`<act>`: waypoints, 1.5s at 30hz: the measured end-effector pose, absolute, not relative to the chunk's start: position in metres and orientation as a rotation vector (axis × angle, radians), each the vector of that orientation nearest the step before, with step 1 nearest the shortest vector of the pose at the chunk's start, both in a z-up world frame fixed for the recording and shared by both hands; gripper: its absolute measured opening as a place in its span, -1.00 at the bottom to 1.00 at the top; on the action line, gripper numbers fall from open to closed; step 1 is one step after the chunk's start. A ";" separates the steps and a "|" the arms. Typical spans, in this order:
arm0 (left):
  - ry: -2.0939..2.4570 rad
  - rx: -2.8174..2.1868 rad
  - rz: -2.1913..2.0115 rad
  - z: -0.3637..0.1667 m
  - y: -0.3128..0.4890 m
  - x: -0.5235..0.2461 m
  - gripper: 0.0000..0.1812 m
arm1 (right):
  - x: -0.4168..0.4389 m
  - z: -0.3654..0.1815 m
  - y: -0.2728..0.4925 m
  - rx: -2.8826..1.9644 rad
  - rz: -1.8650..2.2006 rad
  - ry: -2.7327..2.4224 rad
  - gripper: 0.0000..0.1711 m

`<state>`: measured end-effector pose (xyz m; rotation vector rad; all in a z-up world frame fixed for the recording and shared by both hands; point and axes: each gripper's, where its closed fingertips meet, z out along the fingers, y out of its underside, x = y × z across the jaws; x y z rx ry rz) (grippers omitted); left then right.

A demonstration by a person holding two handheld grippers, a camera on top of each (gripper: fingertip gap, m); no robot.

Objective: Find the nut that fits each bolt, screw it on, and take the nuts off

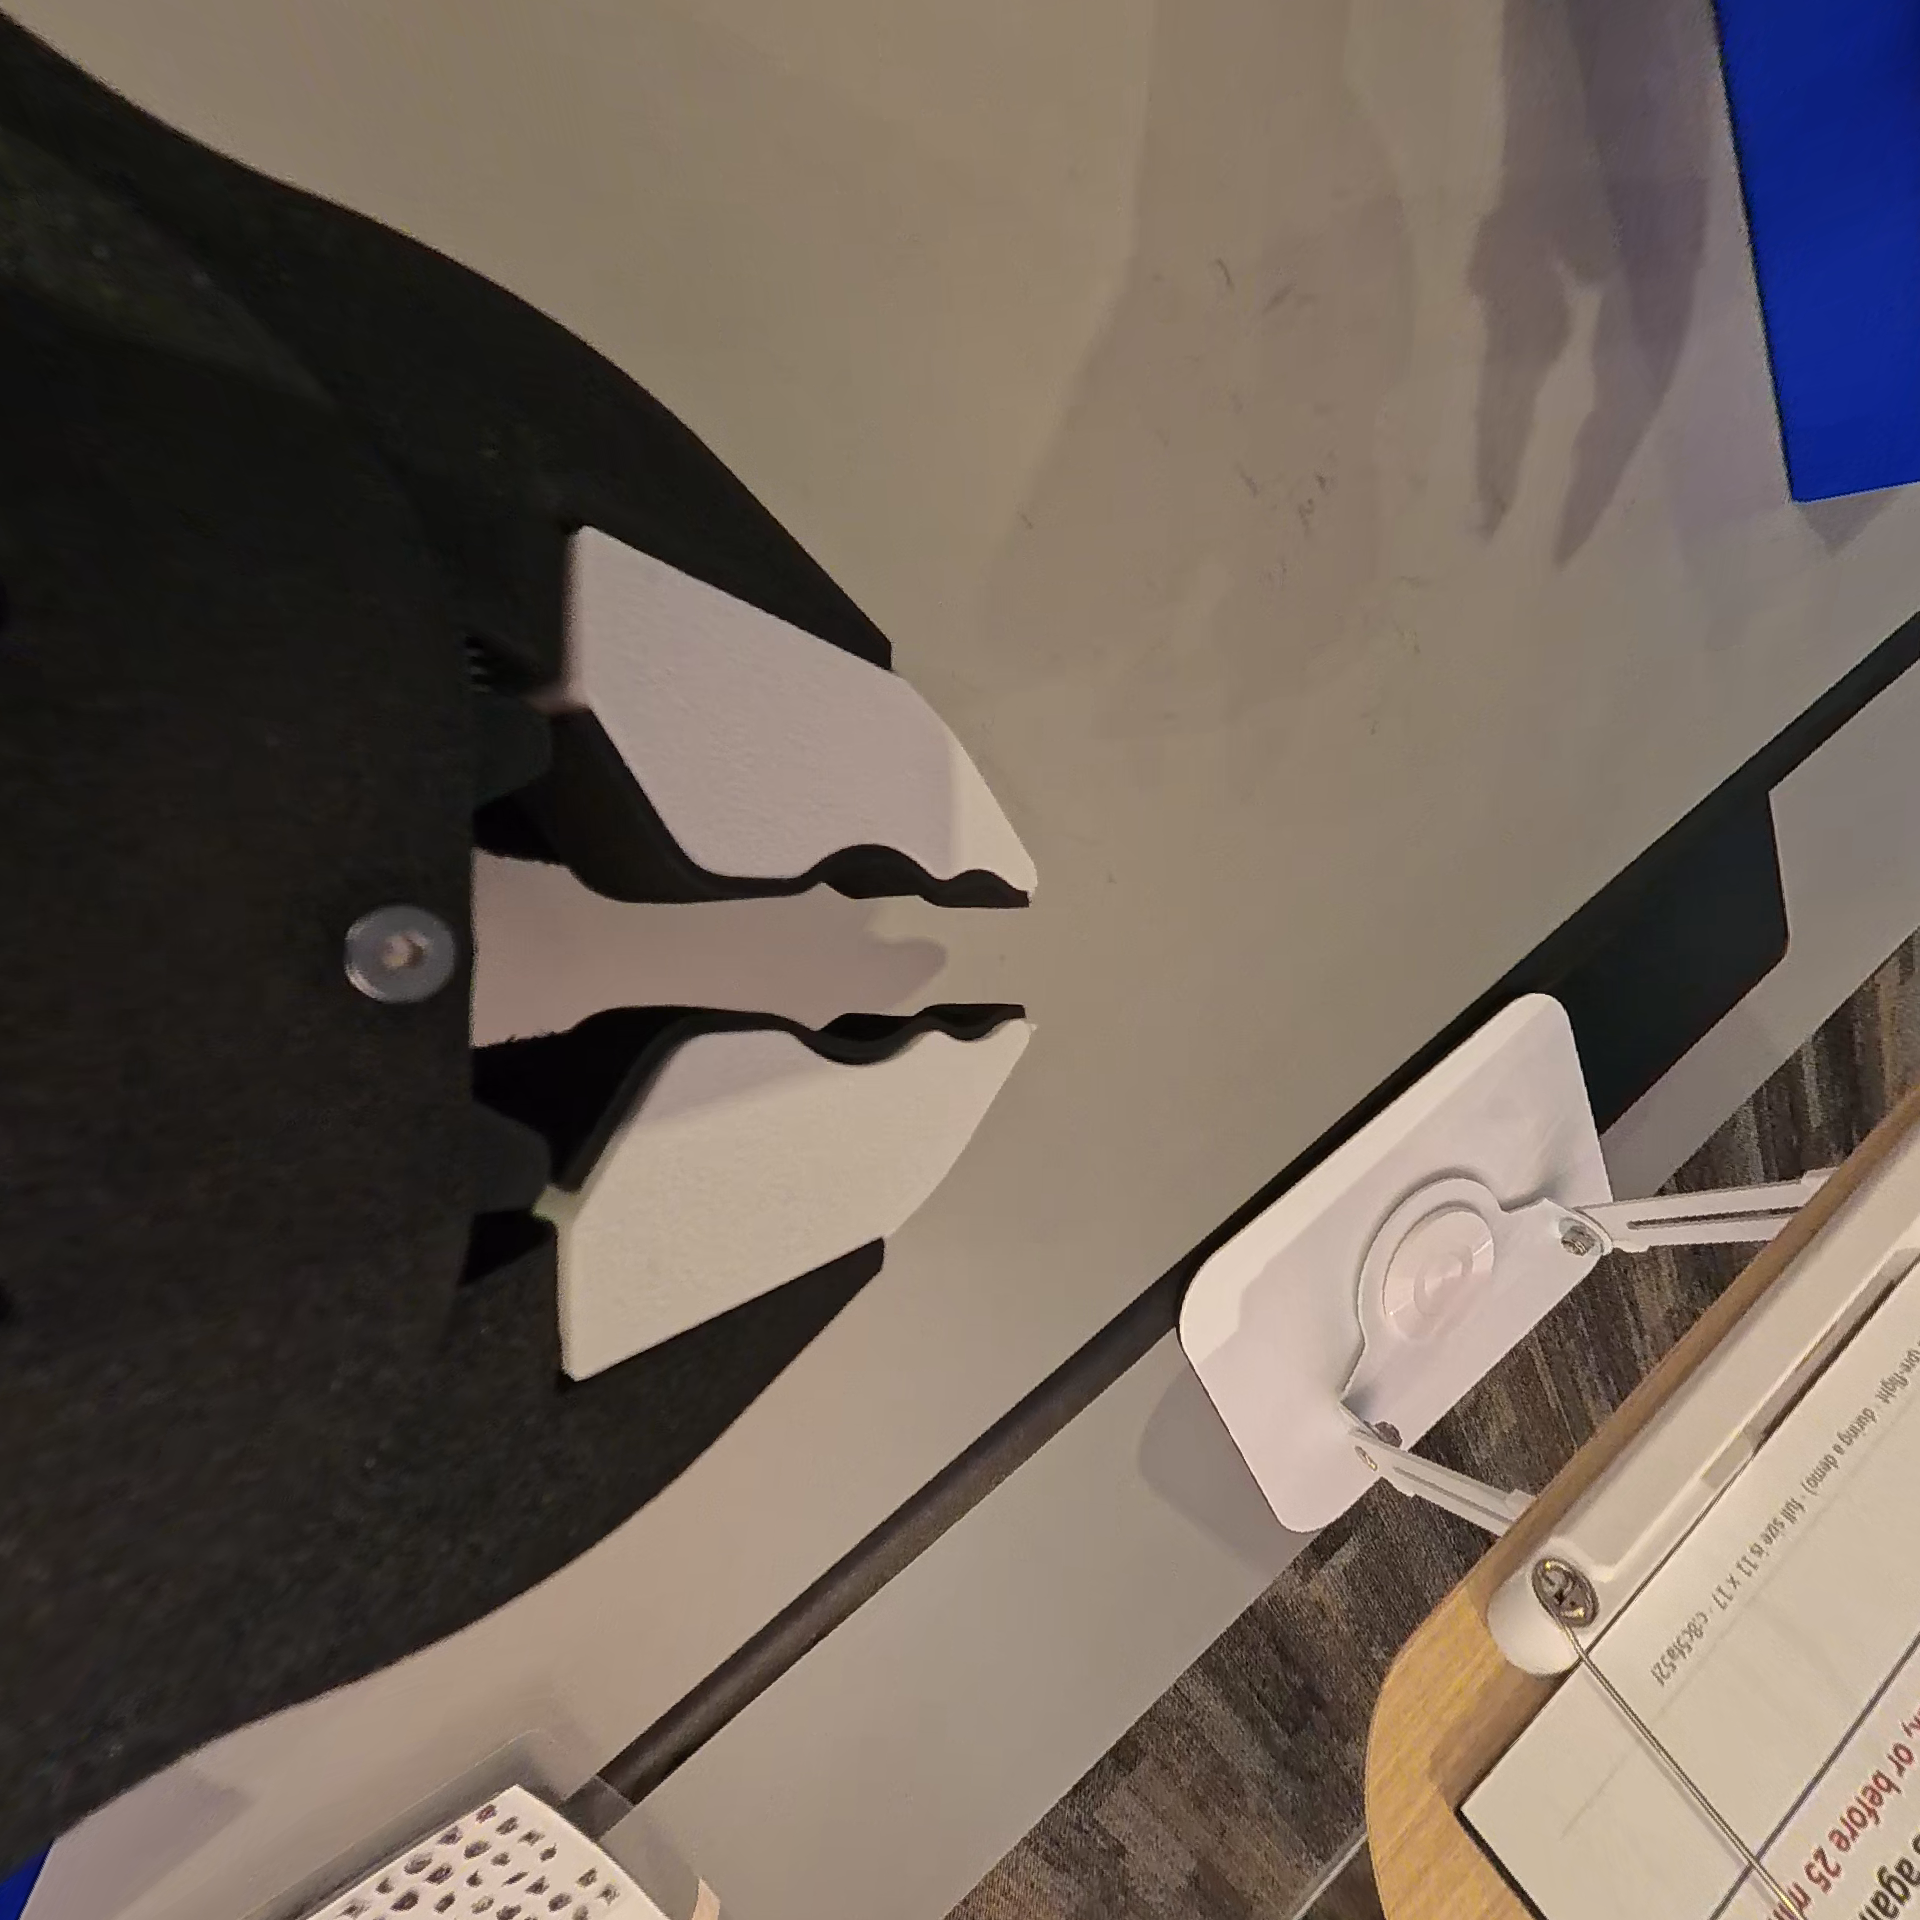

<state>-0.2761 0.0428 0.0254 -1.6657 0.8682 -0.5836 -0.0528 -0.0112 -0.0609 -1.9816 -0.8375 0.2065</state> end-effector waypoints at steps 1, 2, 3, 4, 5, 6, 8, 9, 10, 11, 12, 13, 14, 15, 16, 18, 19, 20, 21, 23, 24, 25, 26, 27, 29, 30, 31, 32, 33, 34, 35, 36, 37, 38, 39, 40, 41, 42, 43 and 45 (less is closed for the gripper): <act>0.862 -1.663 -0.569 0.029 0.044 -0.282 -0.66 | -0.052 -0.061 -0.011 -1.981 0.205 -0.837 -0.80; 0.851 -1.660 -0.549 0.034 0.046 -0.289 -0.66 | -0.052 -0.061 -0.011 -1.981 0.203 -0.837 -0.80; 0.837 -1.658 -0.530 0.038 0.048 -0.297 -0.66 | -0.052 -0.061 -0.011 -1.982 0.203 -0.836 -0.80; 0.823 -1.660 -0.515 0.043 0.050 -0.306 -0.66 | -0.052 -0.061 -0.011 -1.982 0.205 -0.834 -0.80; 0.802 -1.662 -0.505 0.048 0.052 -0.316 -0.66 | -0.052 -0.061 -0.011 -1.983 0.206 -0.833 -0.80; 0.777 -1.658 -0.503 0.054 0.053 -0.327 -0.66 | -0.052 -0.061 -0.011 -1.985 0.206 -0.834 -0.80; 0.750 -1.675 -0.530 0.061 0.053 -0.346 -0.67 | -0.052 -0.063 -0.011 -1.988 0.202 -0.837 -0.80; 0.760 -1.712 -0.549 0.060 0.052 -0.354 -0.67 | -0.052 -0.063 -0.011 -1.990 0.200 -0.839 -0.80; 0.779 -1.761 -0.555 0.055 0.051 -0.364 -0.67 | -0.052 -0.064 -0.011 -1.991 0.198 -0.840 -0.80; 0.791 -1.812 -0.528 0.048 0.052 -0.376 -0.68 | -0.053 -0.064 -0.011 -1.992 0.197 -0.842 -0.80; 0.788 -1.859 -0.470 0.042 0.055 -0.391 -0.68 | -0.053 -0.064 -0.011 -1.994 0.195 -0.842 -0.80; 0.777 -1.903 -0.393 0.036 0.059 -0.407 -0.68 | -0.052 -0.065 -0.011 -1.995 0.194 -0.843 -0.80; 0.767 -1.939 -0.312 0.030 0.063 -0.423 -0.68 | -0.052 -0.065 -0.011 -1.996 0.193 -0.842 -0.80; 0.762 -1.972 -0.237 0.025 0.066 -0.439 -0.68 | -0.053 -0.065 -0.011 -1.998 0.193 -0.843 -0.80; 0.766 -2.008 -0.174 0.018 0.067 -0.452 -0.69 | -0.053 -0.066 -0.011 -1.999 0.190 -0.845 -0.80; 0.782 -2.078 -0.055 0.006 0.067 -0.477 -0.69 | -0.053 -0.066 -0.012 -2.000 0.181 -0.852 -0.80; 0.782 -2.104 0.006 0.000 0.068 -0.490 -0.69 | -0.053 -0.066 -0.012 -2.000 0.176 -0.854 -0.80; 0.774 -2.124 0.054 -0.004 0.070 -0.501 -0.70 | -0.053 -0.066 -0.012 -2.000 0.175 -0.854 -0.80; 0.761 -2.141 0.078 -0.009 0.071 -0.510 -0.71 | -0.053 -0.066 -0.012 -2.002 0.175 -0.854 -0.80; 0.717 -2.187 0.058 -0.022 0.076 -0.524 -0.73 | -0.053 -0.067 -0.012 -2.007 0.174 -0.855 -0.80; 0.686 -2.219 0.031 -0.031 0.078 -0.529 -0.74 | -0.053 -0.068 -0.012 -2.008 0.172 -0.857 -0.80; 0.654 -2.252 0.012 -0.039 0.080 -0.536 -0.74 | -0.053 -0.068 -0.012 -2.010 0.170 -0.858 -0.80; 0.626 -2.279 0.005 -0.046 0.082 -0.543 -0.74 | -0.053 -0.069 -0.012 -2.012 0.169 -0.859 -0.80; 0.601 -2.297 0.006 -0.052 0.084 -0.549 -0.74 | -0.053 -0.071 -0.012 -2.017 0.167 -0.860 -0.80; 0.555 -2.317 0.004 -0.061 0.089 -0.558 -0.75 | -0.052 -0.074 -0.011 -2.028 0.159 -0.863 -0.80; 0.530 -2.322 -0.018 -0.064 0.092 -0.559 -0.76 | -0.052 -0.076 -0.011 -2.035 0.155 -0.864 -0.80; 0.494 -2.327 -0.059 -0.066 0.095 -0.558 -0.76 | -0.051 -0.078 -0.011 -2.042 0.150 -0.864 -0.80; 0.443 -2.336 -0.109 -0.068 0.099 -0.556 -0.77 | -0.050 -0.079 -0.010 -2.047 0.146 -0.863 -0.79; 0.390 -2.348 -0.157 -0.071 0.104 -0.553 -0.77 | -0.049 -0.080 -0.010 -2.051 0.140 -0.863 -0.79; 0.349 -2.368 -0.198 -0.076 0.107 -0.550 -0.78 | -0.048 -0.081 -0.009 -2.055 0.133 -0.862 -0.79; 0.322 -2.397 -0.223 -0.082 0.109 -0.549 -0.80 | -0.048 -0.081 -0.009 -2.057 0.129 -0.859 -0.79; 0.299 -2.424 -0.223 -0.089 0.112 -0.549 -0.81 | -0.047 -0.081 -0.009 -2.057 0.129 -0.855 -0.79; 0.276 -2.445 -0.206 -0.095 0.115 -0.550 -0.80 | -0.047 -0.081 -0.009 -2.057 0.132 -0.852 -0.79; 0.258 -2.460 -0.186 -0.099 0.118 -0.551 -0.79 | -0.047 -0.081 -0.009 -2.058 0.135 -0.850 -0.79; 0.242 -2.477 -0.169 -0.104 0.121 -0.553 -0.78 | -0.047 -0.081 -0.009 -2.059 0.136 -0.848 -0.79; 0.230 -2.497 -0.157 -0.108 0.122 -0.554 -0.76 | -0.046 -0.081 -0.009 -2.060 0.135 -0.846 -0.79; 0.228 -2.518 -0.151 -0.112 0.123 -0.554 -0.75 | -0.046 -0.081 -0.009 -2.061 0.133 -0.846 -0.79; 0.226 -2.535 -0.145 -0.115 0.123 -0.555 -0.74 | -0.046 -0.081 -0.009 -2.062 0.129 -0.848 -0.79; 0.220 -2.549 -0.143 -0.117 0.123 -0.555 -0.74 | -0.046 -0.081 -0.009 -2.061 0.124 -0.850 -0.79; 0.216 -2.561 -0.172 -0.120 0.124 -0.552 -0.75 | -0.045 -0.082 -0.009 -2.063 0.119 -0.855 -0.79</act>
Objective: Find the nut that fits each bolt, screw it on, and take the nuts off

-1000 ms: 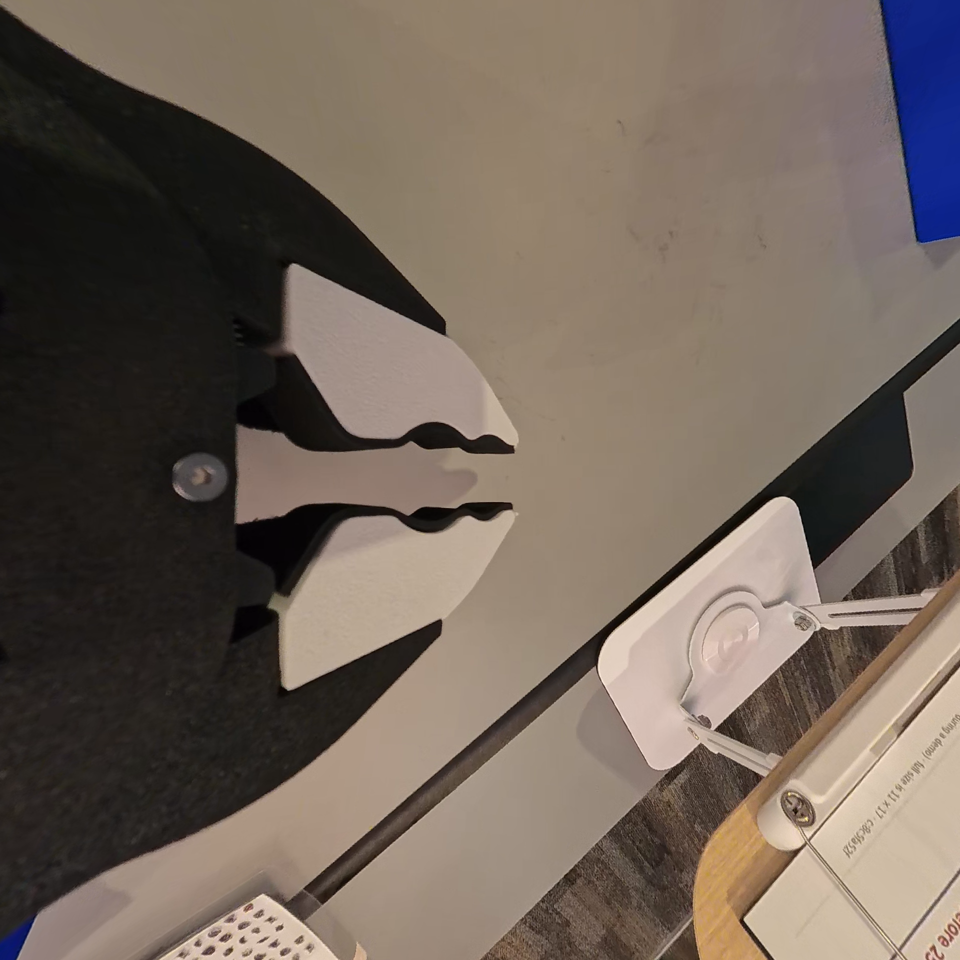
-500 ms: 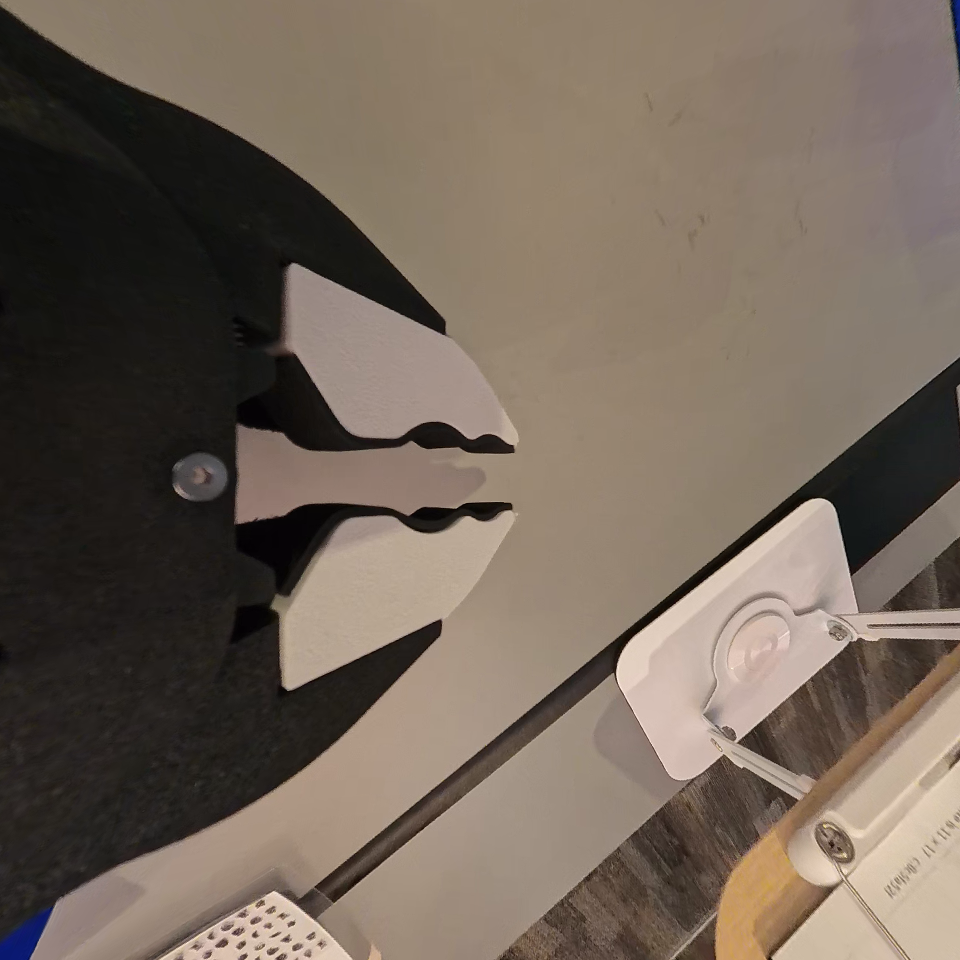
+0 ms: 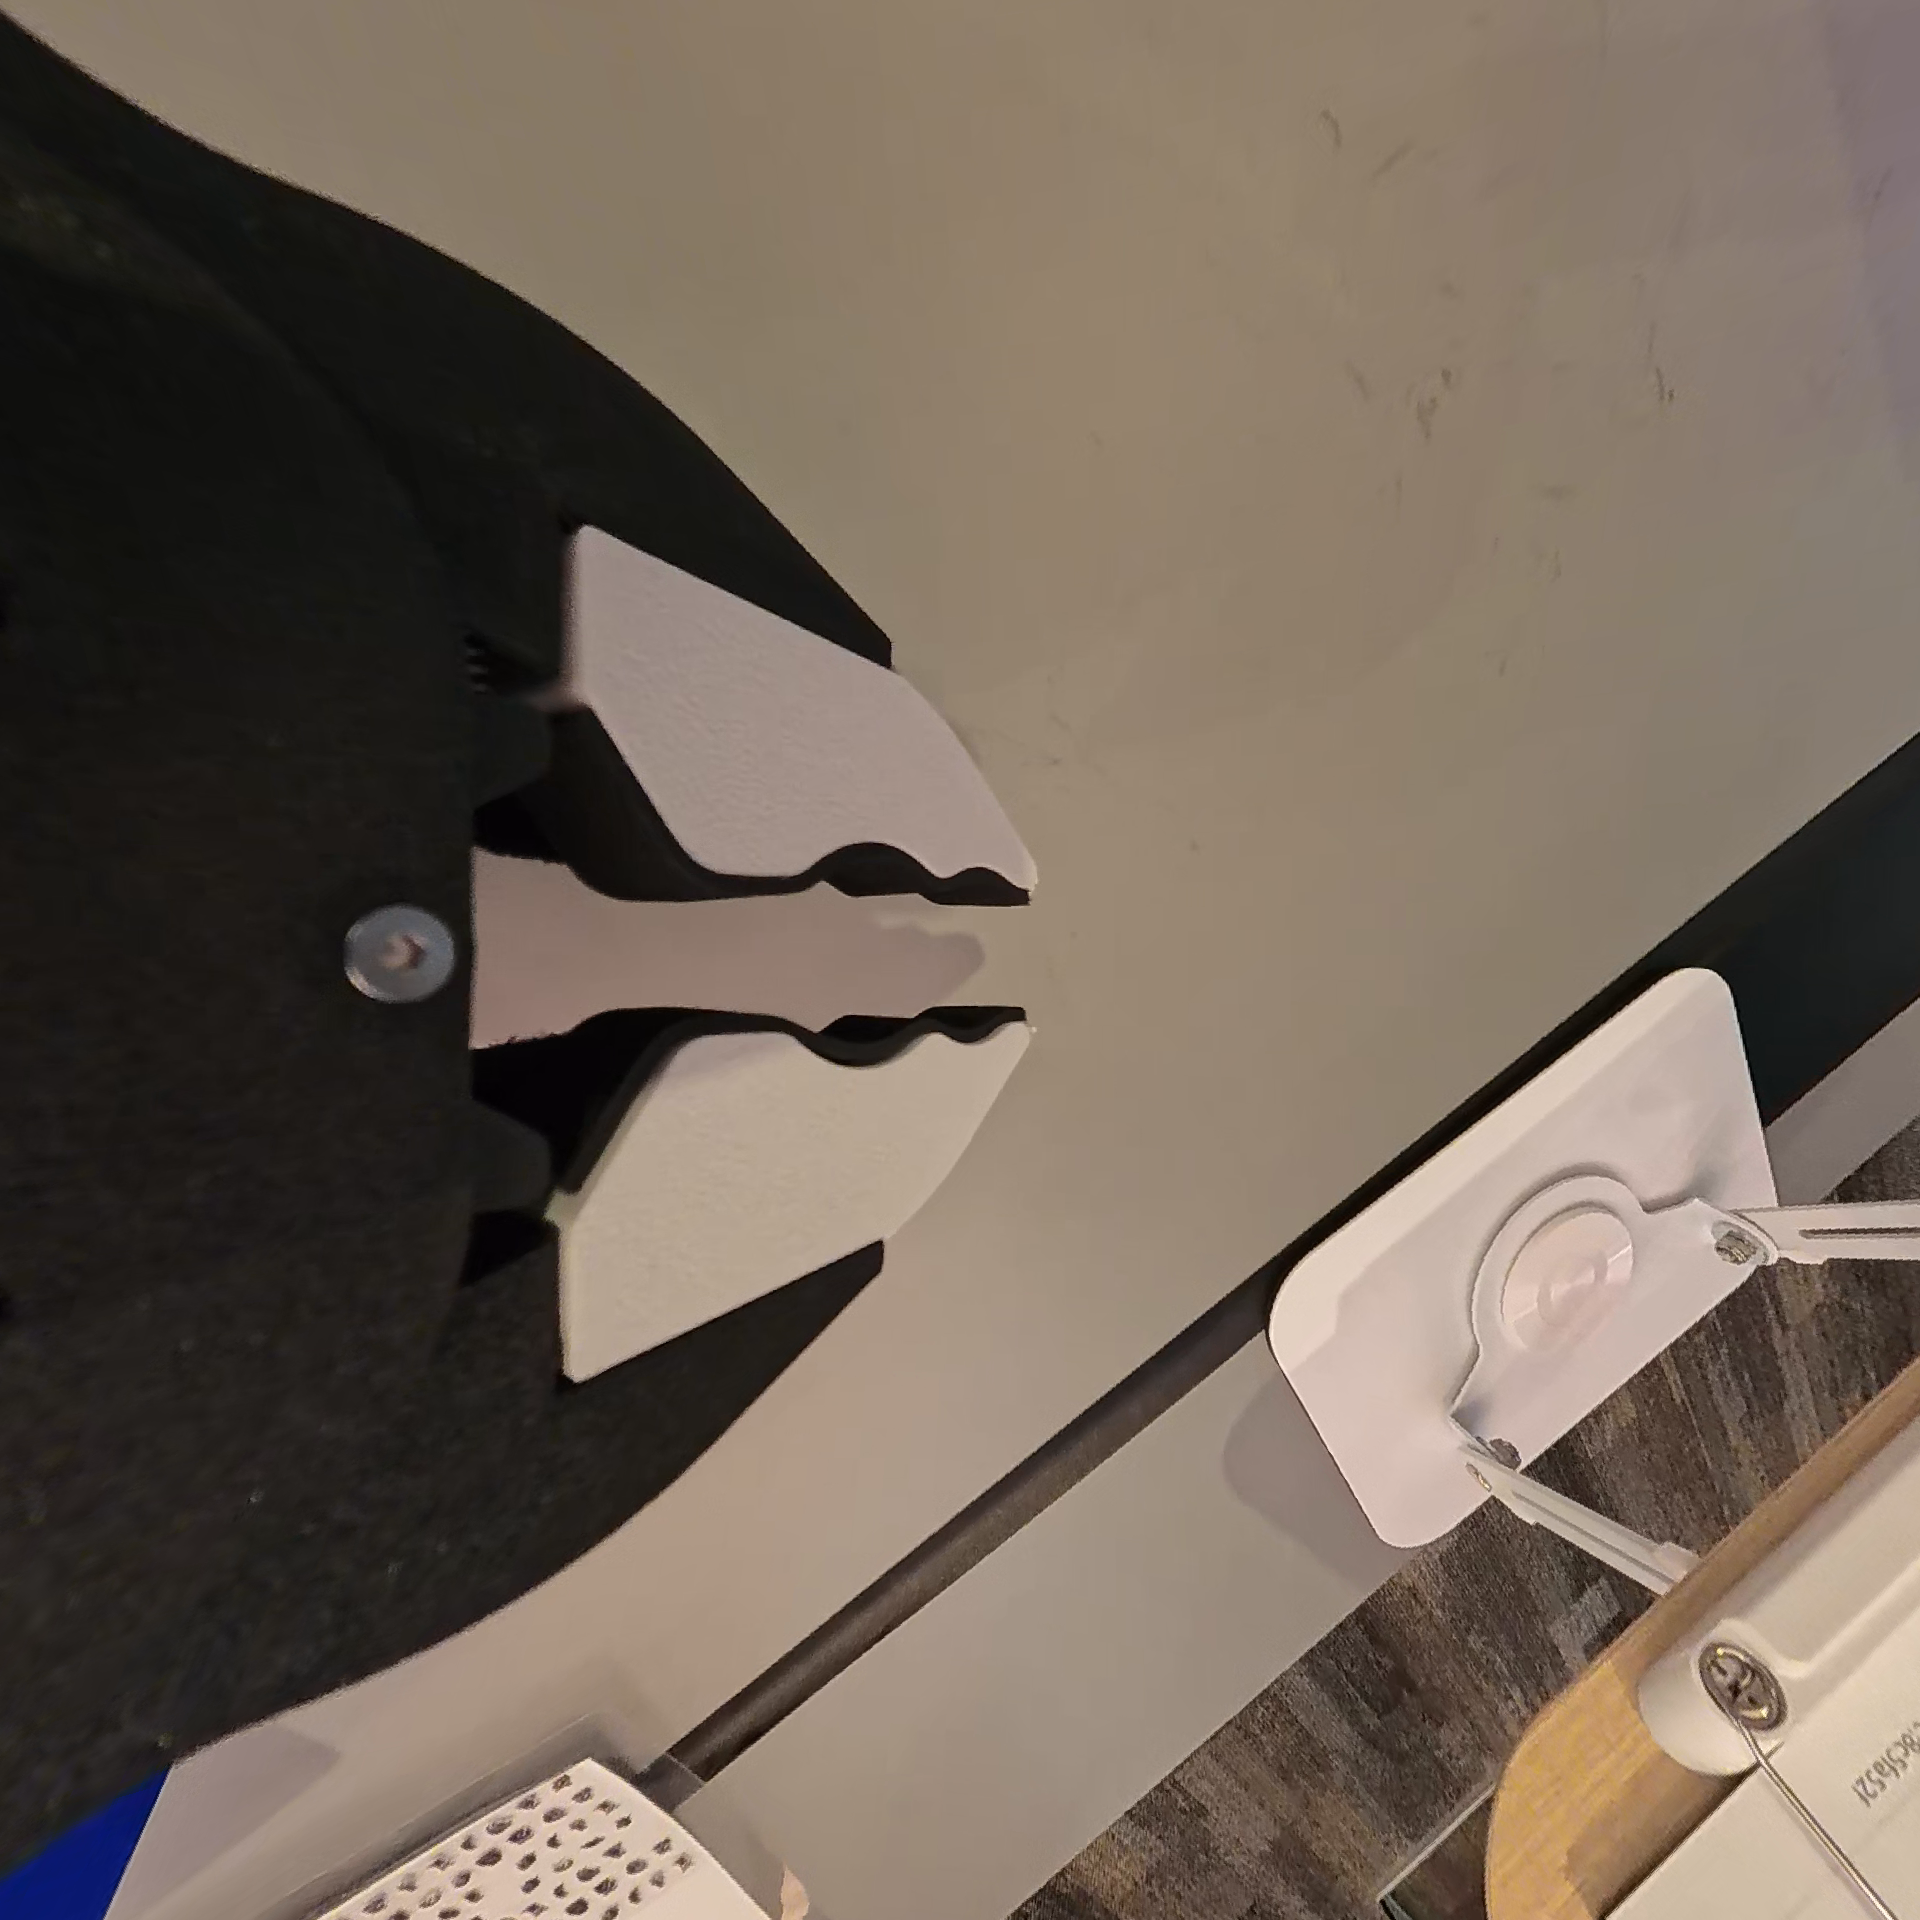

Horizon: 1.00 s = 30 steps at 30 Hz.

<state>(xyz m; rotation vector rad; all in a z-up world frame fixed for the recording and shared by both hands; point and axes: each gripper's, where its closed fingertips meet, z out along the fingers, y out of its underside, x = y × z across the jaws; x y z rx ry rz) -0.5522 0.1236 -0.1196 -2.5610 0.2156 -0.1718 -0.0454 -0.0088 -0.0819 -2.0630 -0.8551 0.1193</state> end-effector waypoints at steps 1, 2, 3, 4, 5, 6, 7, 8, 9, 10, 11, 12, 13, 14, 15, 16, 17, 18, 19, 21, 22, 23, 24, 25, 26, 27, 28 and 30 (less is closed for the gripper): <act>0.214 -2.574 -0.190 -0.122 0.123 -0.550 -0.76 | -0.045 -0.082 -0.009 -2.064 0.118 -0.856 -0.79; 0.211 -2.599 -0.210 -0.124 0.120 -0.549 -0.77 | -0.045 -0.083 -0.009 -2.066 0.121 -0.857 -0.79; 0.205 -2.626 -0.222 -0.128 0.118 -0.548 -0.76 | -0.045 -0.083 -0.009 -2.068 0.131 -0.856 -0.79; 0.203 -2.649 -0.230 -0.131 0.117 -0.547 -0.76 | -0.045 -0.084 -0.009 -2.069 0.142 -0.850 -0.79; 0.203 -2.664 -0.233 -0.135 0.116 -0.547 -0.76 | -0.045 -0.084 -0.008 -2.071 0.147 -0.845 -0.79; 0.206 -2.676 -0.226 -0.137 0.116 -0.547 -0.76 | -0.044 -0.084 -0.008 -2.073 0.150 -0.844 -0.79; 0.209 -2.686 -0.206 -0.140 0.116 -0.548 -0.76 | -0.044 -0.085 -0.009 -2.074 0.150 -0.845 -0.79; 0.210 -2.695 -0.183 -0.142 0.116 -0.550 -0.75 | -0.044 -0.085 -0.009 -2.074 0.147 -0.848 -0.79; 0.213 -2.706 -0.163 -0.144 0.116 -0.551 -0.75 | -0.044 -0.084 -0.009 -2.072 0.146 -0.849 -0.79; 0.217 -2.713 -0.146 -0.146 0.116 -0.551 -0.75 | -0.044 -0.083 -0.009 -2.070 0.147 -0.851 -0.79; 0.221 -2.718 -0.130 -0.147 0.116 -0.552 -0.75 | -0.045 -0.083 -0.009 -2.067 0.150 -0.852 -0.79; 0.223 -2.716 -0.114 -0.147 0.117 -0.553 -0.76 | -0.045 -0.082 -0.009 -2.065 0.149 -0.852 -0.79; 0.227 -2.718 -0.103 -0.147 0.117 -0.553 -0.76 | -0.045 -0.082 -0.010 -2.065 0.148 -0.853 -0.79; 0.230 -2.717 -0.093 -0.148 0.118 -0.553 -0.76 | -0.045 -0.082 -0.010 -2.064 0.147 -0.853 -0.79; 0.232 -2.718 -0.086 -0.148 0.118 -0.553 -0.77 | -0.045 -0.082 -0.010 -2.064 0.149 -0.852 -0.79; 0.234 -2.718 -0.078 -0.148 0.118 -0.554 -0.78 | -0.045 -0.082 -0.010 -2.065 0.152 -0.851 -0.79; 0.238 -2.718 -0.066 -0.148 0.118 -0.554 -0.79 | -0.045 -0.082 -0.010 -2.066 0.153 -0.852 -0.79; 0.245 -2.716 -0.052 -0.148 0.118 -0.555 -0.82 | -0.045 -0.083 -0.010 -2.067 0.151 -0.855 -0.79; 0.250 -2.715 -0.048 -0.148 0.118 -0.555 -0.82 | -0.045 -0.083 -0.010 -2.067 0.148 -0.857 -0.79; 0.255 -2.714 -0.050 -0.148 0.118 -0.555 -0.84 | -0.045 -0.083 -0.010 -2.068 0.148 -0.860 -0.79; 0.262 -2.712 -0.050 -0.148 0.118 -0.554 -0.85 | -0.045 -0.084 -0.010 -2.069 0.146 -0.861 -0.79; 0.268 -2.709 -0.052 -0.148 0.119 -0.554 -0.87 | -0.045 -0.084 -0.009 -2.069 0.143 -0.861 -0.79; 0.273 -2.707 -0.052 -0.148 0.119 -0.554 -0.89 | -0.045 -0.084 -0.009 -2.069 0.144 -0.861 -0.79; 0.281 -2.705 -0.052 -0.148 0.119 -0.554 -0.89 | -0.045 -0.084 -0.009 -2.070 0.145 -0.862 -0.79; 0.291 -2.701 -0.054 -0.148 0.119 -0.554 -0.89 | -0.045 -0.085 -0.009 -2.071 0.146 -0.862 -0.79; 0.297 -2.697 -0.055 -0.148 0.119 -0.554 -0.89 | -0.045 -0.085 -0.009 -2.072 0.145 -0.862 -0.79; 0.299 -2.693 -0.053 -0.148 0.119 -0.555 -0.90 | -0.045 -0.086 -0.009 -2.073 0.145 -0.864 -0.79; 0.296 -2.688 -0.039 -0.148 0.119 -0.558 -0.90 | -0.045 -0.087 -0.009 -2.076 0.145 -0.867 -0.79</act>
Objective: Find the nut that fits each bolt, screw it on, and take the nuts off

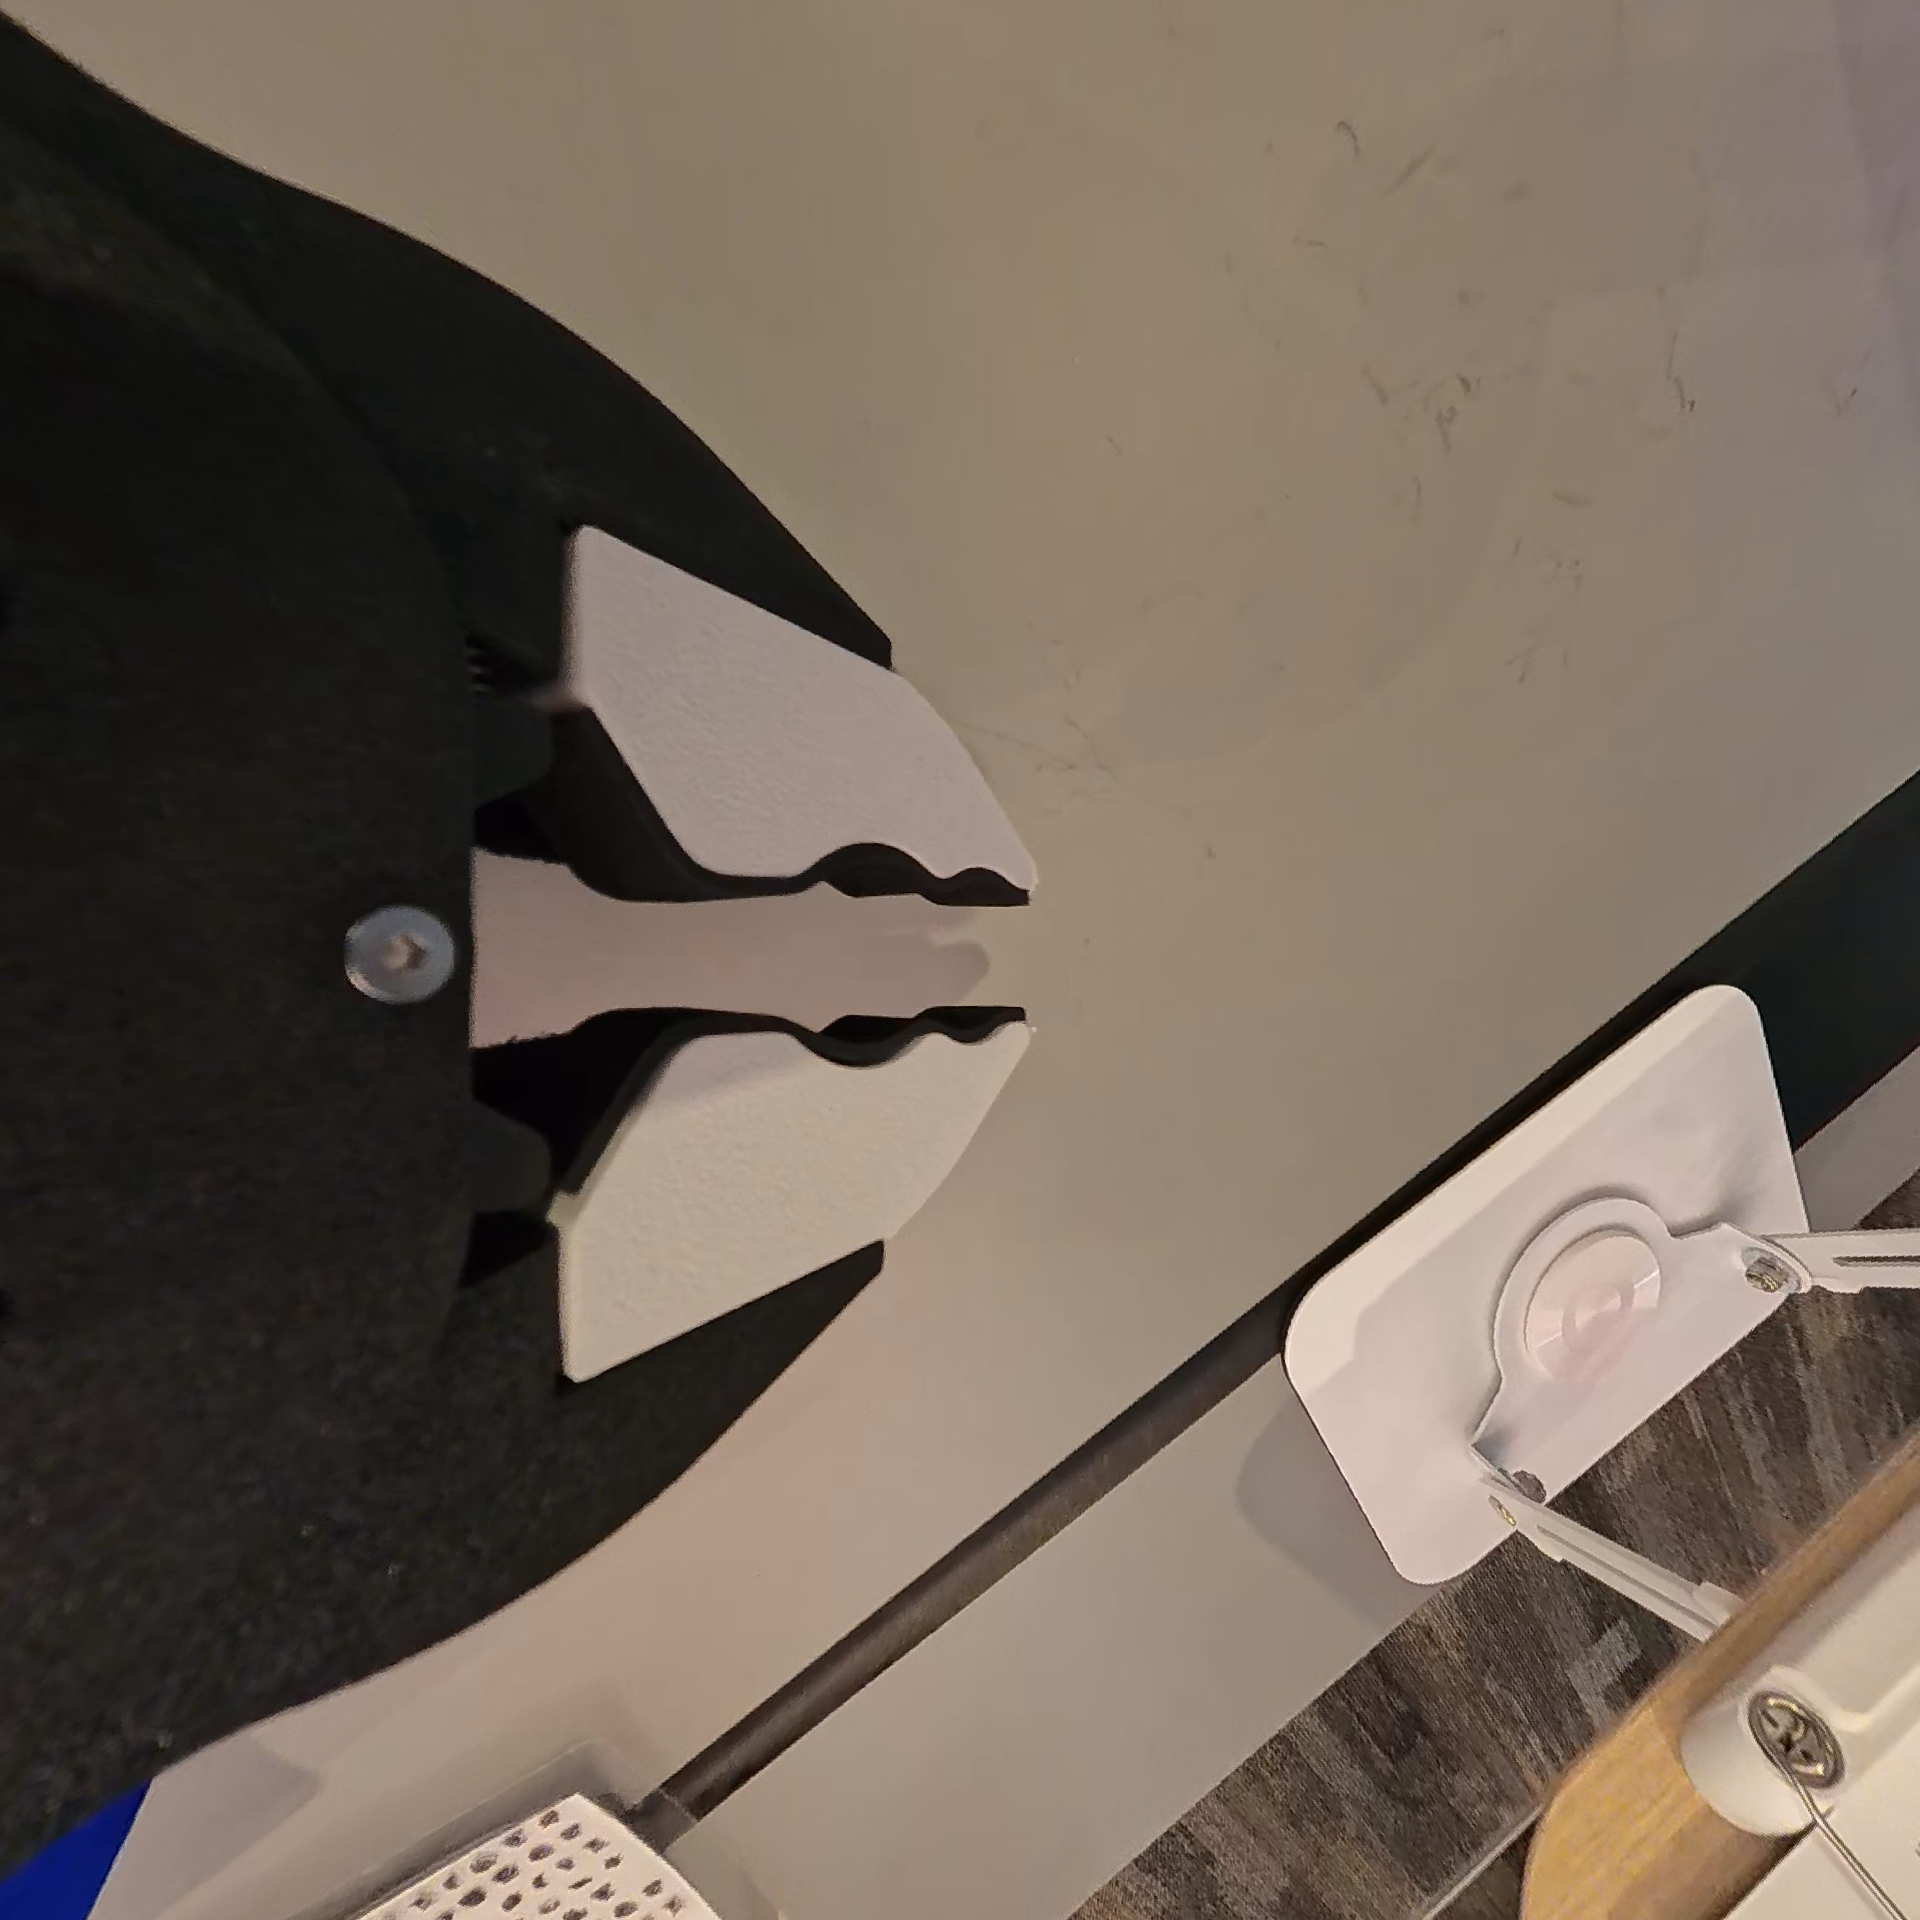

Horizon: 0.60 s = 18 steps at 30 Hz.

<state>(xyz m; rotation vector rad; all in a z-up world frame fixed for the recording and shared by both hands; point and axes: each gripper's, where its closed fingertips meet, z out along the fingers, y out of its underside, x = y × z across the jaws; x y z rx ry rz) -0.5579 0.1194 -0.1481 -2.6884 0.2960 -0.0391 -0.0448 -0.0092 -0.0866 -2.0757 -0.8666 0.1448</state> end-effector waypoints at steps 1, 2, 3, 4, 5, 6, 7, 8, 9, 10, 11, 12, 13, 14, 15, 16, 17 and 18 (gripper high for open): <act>0.297 -2.686 -0.035 -0.148 0.119 -0.559 -0.89 | -0.045 -0.087 -0.009 -2.077 0.145 -0.869 -0.79; 0.297 -2.684 -0.031 -0.148 0.119 -0.560 -0.90 | -0.045 -0.088 -0.009 -2.078 0.143 -0.871 -0.79; 0.296 -2.679 -0.031 -0.147 0.120 -0.561 -0.90 | -0.045 -0.088 -0.009 -2.079 0.141 -0.872 -0.79; 0.292 -2.669 -0.035 -0.146 0.120 -0.561 -0.90 | -0.045 -0.089 -0.009 -2.079 0.140 -0.873 -0.79; 0.287 -2.657 -0.039 -0.143 0.121 -0.562 -0.90 | -0.045 -0.089 -0.009 -2.080 0.142 -0.873 -0.79; 0.282 -2.643 -0.040 -0.141 0.122 -0.562 -0.90 | -0.045 -0.089 -0.009 -2.081 0.143 -0.874 -0.79; 0.279 -2.627 -0.042 -0.138 0.123 -0.562 -0.90 | -0.045 -0.090 -0.009 -2.082 0.143 -0.874 -0.79; 0.276 -2.612 -0.043 -0.134 0.124 -0.562 -0.90 | -0.045 -0.090 -0.009 -2.082 0.142 -0.874 -0.79; 0.273 -2.595 -0.044 -0.130 0.125 -0.562 -0.90 | -0.045 -0.090 -0.009 -2.082 0.142 -0.875 -0.79; 0.271 -2.576 -0.043 -0.125 0.126 -0.561 -0.90 | -0.045 -0.090 -0.009 -2.083 0.143 -0.875 -0.79; 0.267 -2.556 -0.039 -0.120 0.127 -0.561 -0.90 | -0.045 -0.090 -0.009 -2.083 0.142 -0.875 -0.79; 0.261 -2.536 -0.034 -0.115 0.127 -0.562 -0.90 | -0.045 -0.091 -0.009 -2.084 0.142 -0.875 -0.79; 0.258 -2.515 -0.029 -0.109 0.128 -0.562 -0.90 | -0.045 -0.091 -0.009 -2.085 0.142 -0.875 -0.79; 0.254 -2.491 -0.022 -0.103 0.129 -0.562 -0.90 | -0.044 -0.091 -0.009 -2.086 0.141 -0.875 -0.79; 0.249 -2.467 -0.013 -0.097 0.130 -0.562 -0.89 | -0.044 -0.091 -0.009 -2.085 0.141 -0.875 -0.79; 0.242 -2.443 -0.002 -0.090 0.130 -0.563 -0.89 | -0.044 -0.091 -0.009 -2.085 0.141 -0.874 -0.79; 0.231 -2.419 0.014 -0.083 0.131 -0.565 -0.89 | -0.044 -0.091 -0.009 -2.086 0.141 -0.875 -0.79; 0.221 -2.394 0.033 -0.077 0.131 -0.566 -0.90 | -0.044 -0.091 -0.009 -2.086 0.140 -0.875 -0.79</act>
